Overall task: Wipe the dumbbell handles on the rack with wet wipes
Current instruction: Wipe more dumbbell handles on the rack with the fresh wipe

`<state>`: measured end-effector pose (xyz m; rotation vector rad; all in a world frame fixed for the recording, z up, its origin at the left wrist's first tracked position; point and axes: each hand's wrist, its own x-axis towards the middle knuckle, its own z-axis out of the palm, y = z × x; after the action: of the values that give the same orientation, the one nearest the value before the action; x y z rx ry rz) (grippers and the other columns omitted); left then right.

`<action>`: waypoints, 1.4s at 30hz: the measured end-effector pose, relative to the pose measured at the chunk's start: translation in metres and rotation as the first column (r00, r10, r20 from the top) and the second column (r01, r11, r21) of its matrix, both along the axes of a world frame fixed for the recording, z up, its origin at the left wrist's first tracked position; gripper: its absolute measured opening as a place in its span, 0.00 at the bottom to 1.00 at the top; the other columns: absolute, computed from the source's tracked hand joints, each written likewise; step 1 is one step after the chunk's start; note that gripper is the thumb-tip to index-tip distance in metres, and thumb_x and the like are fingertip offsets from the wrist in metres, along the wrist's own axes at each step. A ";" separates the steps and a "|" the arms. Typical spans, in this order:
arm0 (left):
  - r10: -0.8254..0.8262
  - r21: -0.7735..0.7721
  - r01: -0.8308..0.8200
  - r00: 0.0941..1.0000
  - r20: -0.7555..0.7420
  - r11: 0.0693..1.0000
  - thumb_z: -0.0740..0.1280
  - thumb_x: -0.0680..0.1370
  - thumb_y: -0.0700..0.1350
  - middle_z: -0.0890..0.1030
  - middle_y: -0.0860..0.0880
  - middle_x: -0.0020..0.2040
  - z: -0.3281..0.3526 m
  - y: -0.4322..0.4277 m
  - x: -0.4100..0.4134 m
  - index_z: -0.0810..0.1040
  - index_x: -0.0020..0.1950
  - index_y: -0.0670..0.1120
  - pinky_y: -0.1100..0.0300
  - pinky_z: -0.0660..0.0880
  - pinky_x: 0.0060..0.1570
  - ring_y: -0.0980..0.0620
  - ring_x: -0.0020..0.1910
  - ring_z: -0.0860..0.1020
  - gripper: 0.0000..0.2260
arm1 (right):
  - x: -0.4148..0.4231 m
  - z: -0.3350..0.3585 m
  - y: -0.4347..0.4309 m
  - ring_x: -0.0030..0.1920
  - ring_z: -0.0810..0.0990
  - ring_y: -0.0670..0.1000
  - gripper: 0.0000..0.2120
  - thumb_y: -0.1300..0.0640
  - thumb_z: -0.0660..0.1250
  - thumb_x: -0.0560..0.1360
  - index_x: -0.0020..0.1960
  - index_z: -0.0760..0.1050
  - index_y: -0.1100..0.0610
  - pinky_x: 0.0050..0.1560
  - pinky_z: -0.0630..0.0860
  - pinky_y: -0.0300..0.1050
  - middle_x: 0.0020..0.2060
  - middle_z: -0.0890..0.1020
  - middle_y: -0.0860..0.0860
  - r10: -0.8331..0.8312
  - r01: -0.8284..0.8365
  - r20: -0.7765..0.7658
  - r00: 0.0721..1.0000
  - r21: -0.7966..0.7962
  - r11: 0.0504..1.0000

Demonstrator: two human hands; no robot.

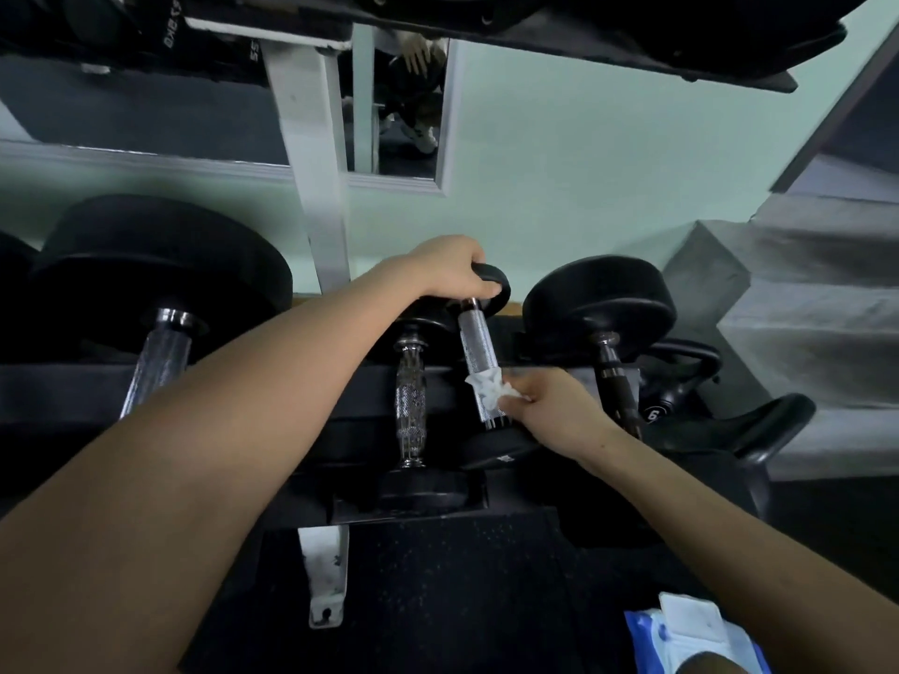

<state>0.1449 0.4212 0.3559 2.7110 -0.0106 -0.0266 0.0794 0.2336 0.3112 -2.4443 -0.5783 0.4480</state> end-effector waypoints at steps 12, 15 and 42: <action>-0.088 -0.173 0.126 0.973 0.213 0.977 0.68 0.75 0.51 0.82 0.50 0.54 -0.026 -0.004 0.002 0.80 0.58 0.48 0.59 0.71 0.53 0.50 0.54 0.78 0.13 | 0.015 -0.004 0.023 0.43 0.79 0.55 0.06 0.64 0.66 0.75 0.44 0.81 0.57 0.52 0.78 0.58 0.43 0.83 0.59 -0.135 0.289 -0.374 0.917 0.393 0.873; -0.097 -0.322 0.150 0.980 0.176 0.935 0.70 0.75 0.48 0.81 0.51 0.53 -0.027 0.003 -0.002 0.79 0.59 0.47 0.59 0.73 0.57 0.52 0.54 0.78 0.14 | 0.008 -0.011 0.027 0.46 0.82 0.55 0.11 0.67 0.65 0.74 0.40 0.79 0.53 0.54 0.78 0.55 0.45 0.84 0.57 -0.175 0.353 -0.397 0.901 0.436 0.828; -0.212 -0.029 0.210 0.969 -0.124 0.977 0.64 0.78 0.51 0.78 0.48 0.57 -0.002 0.001 0.006 0.75 0.63 0.46 0.60 0.69 0.54 0.48 0.56 0.75 0.16 | 0.019 -0.007 0.019 0.37 0.79 0.51 0.03 0.66 0.65 0.75 0.43 0.76 0.62 0.43 0.76 0.46 0.36 0.81 0.52 -0.105 0.388 -0.657 0.746 0.302 0.871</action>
<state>0.1511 0.4219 0.3538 2.6749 -0.2607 -0.2603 0.0979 0.2522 0.3040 -1.7595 -0.0310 0.8702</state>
